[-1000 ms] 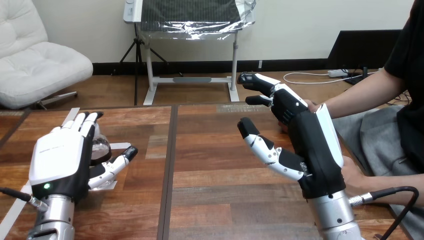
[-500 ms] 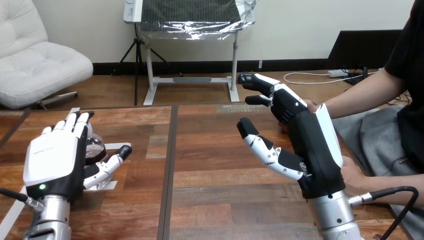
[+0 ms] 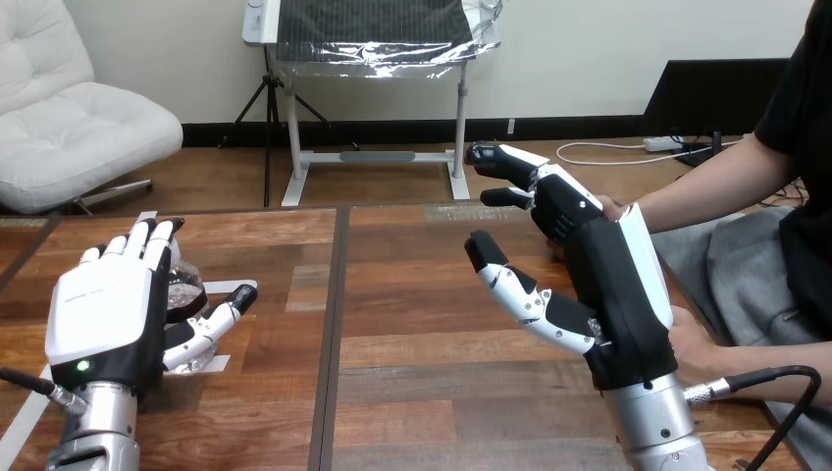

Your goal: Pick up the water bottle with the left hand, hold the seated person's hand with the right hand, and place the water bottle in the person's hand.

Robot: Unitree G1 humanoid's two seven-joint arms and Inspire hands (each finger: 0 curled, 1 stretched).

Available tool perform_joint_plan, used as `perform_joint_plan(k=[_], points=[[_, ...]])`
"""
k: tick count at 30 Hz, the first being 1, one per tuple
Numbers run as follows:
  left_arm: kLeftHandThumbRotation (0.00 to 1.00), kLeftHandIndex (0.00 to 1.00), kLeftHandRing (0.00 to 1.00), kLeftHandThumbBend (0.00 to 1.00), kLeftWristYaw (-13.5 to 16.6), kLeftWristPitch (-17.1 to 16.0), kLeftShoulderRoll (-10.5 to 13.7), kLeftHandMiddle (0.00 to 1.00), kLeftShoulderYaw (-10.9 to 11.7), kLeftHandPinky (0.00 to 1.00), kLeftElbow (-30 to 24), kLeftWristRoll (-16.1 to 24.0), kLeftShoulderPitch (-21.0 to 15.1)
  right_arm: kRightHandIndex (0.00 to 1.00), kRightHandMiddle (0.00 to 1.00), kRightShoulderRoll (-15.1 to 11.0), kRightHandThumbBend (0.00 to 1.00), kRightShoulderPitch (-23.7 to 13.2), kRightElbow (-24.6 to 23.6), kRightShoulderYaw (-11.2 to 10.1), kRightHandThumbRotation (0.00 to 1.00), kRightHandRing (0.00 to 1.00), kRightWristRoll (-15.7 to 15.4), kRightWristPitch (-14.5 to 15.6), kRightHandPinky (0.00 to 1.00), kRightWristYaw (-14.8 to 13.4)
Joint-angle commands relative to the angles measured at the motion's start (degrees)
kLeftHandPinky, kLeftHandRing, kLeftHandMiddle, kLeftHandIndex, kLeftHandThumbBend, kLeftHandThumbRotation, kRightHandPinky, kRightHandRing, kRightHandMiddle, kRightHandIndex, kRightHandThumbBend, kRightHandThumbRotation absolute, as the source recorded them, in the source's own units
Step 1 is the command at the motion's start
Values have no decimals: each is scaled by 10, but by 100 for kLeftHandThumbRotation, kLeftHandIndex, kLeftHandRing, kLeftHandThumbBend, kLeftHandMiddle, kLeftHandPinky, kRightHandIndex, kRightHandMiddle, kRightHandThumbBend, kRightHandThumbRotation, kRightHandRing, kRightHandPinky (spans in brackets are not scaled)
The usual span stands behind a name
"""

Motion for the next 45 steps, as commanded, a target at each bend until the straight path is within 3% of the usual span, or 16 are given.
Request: perform_joint_plan(k=[1, 14, 26, 38, 40, 42, 45], points=[[100, 93, 93, 64, -8, -5, 4, 94, -10, 93, 20, 10, -23, 77, 83, 0, 39, -31, -11, -4, 25, 81, 3, -4, 71, -4], [100, 94, 94, 64, -18, 1, 3, 96, -14, 94, 35, 14, -40, 77, 83, 0, 39, -31, -5, -5, 24, 81, 7, -11, 71, -3], [100, 93, 93, 65, -1, -16, -3, 95, -13, 93, 65, 6, -55, 76, 83, 0, 39, -27, -16, -5, 23, 81, 6, -1, 72, -3], [95, 92, 92, 64, 11, -76, -24, 94, 19, 92, 89, -70, -59, 77, 83, -2, 39, -31, -11, -6, 21, 81, 1, -7, 71, -5], [92, 93, 92, 64, 5, -94, -32, 94, 32, 92, 91, -101, -58, 77, 83, -1, 39, -31, -11, -6, 21, 81, 4, -7, 71, -3], [86, 94, 93, 64, -4, -130, -53, 95, 62, 90, 106, -164, -59, 77, 83, -1, 39, -31, -13, -5, 21, 81, 5, -5, 71, -3], [82, 94, 92, 64, -9, -152, -65, 94, 79, 87, 115, -204, -59, 77, 83, -2, 39, -30, -13, -6, 21, 81, 6, -4, 71, -2]])
